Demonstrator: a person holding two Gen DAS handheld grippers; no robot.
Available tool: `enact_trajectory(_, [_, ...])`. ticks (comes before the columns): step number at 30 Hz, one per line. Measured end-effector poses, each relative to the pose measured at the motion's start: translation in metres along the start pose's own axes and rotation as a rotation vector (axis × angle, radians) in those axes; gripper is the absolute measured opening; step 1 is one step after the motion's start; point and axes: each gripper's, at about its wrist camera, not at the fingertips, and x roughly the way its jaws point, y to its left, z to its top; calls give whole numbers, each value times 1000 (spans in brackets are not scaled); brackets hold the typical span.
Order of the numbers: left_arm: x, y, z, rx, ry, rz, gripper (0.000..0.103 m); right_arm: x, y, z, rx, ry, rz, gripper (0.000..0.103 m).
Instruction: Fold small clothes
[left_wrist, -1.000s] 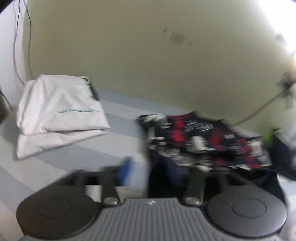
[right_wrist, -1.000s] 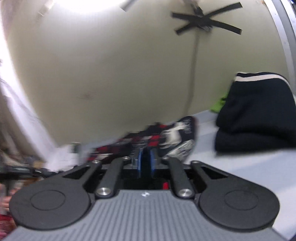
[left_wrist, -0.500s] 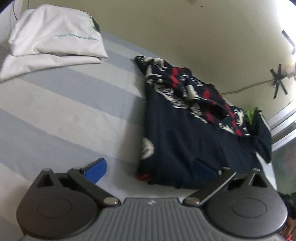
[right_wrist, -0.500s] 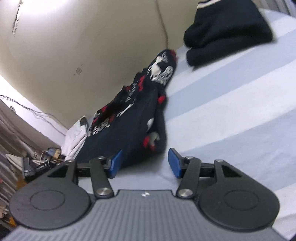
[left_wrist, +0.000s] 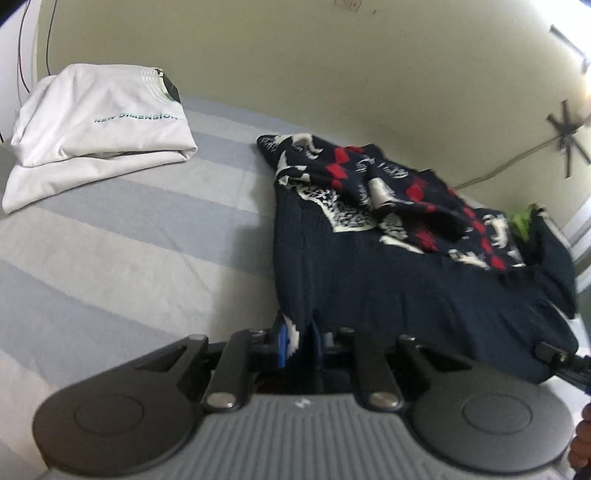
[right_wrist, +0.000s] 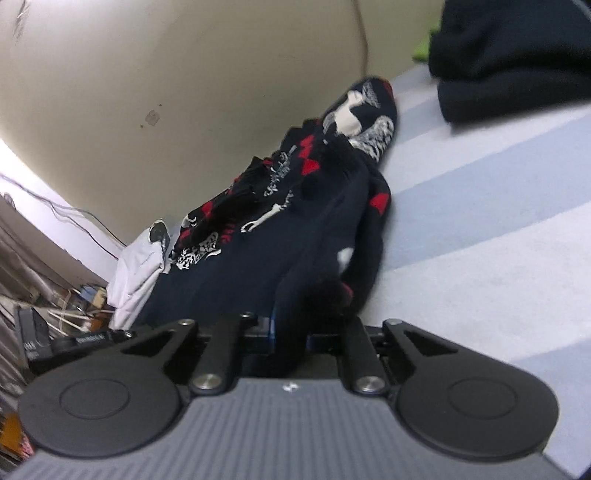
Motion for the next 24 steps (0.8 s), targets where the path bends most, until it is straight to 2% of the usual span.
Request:
enact_trajectory(4, [-29,2,-8,37,-14,-66,9,-35,20,-9,-69,-28,23,10])
enact_trajectory(8, [-47,11,-27,100,2,-54,8,-66,23,-28,-79,-20,13,10])
enact_trajectory(11, [-51,26,-40,82,47,-73,8,-82,17,-46,-54,6,3,9])
enact_trajectory(15, [-48,31,-49,97,37,-54,14,-89,9,-57,-81,-7,-56,7])
enact_trajectory(16, [-47,29,-48,102,31,-49,17,-87,7,-54,-82,-9,-61,10])
enact_trajectory(17, [-45,27,-46,108,29,-44,38,-85,5,-51,-93,-17,-88,11])
enact_trajectory(19, [-41,21,-39,125,-11,-24,60,-81,5,-44,-124,-39,-116,12])
enact_trajectory(21, [-38,18,-31,157,-59,-20,60,-76,5,-35,-137,-65,-92,24])
enact_trajectory(23, [-30,16,-20,158,-68,-20,60,-68,7,-26,-179,-97,-109,55])
enact_trajectory(24, [-24,16,-16,156,-65,-22,59,-61,8,-23,-200,-104,-131,56])
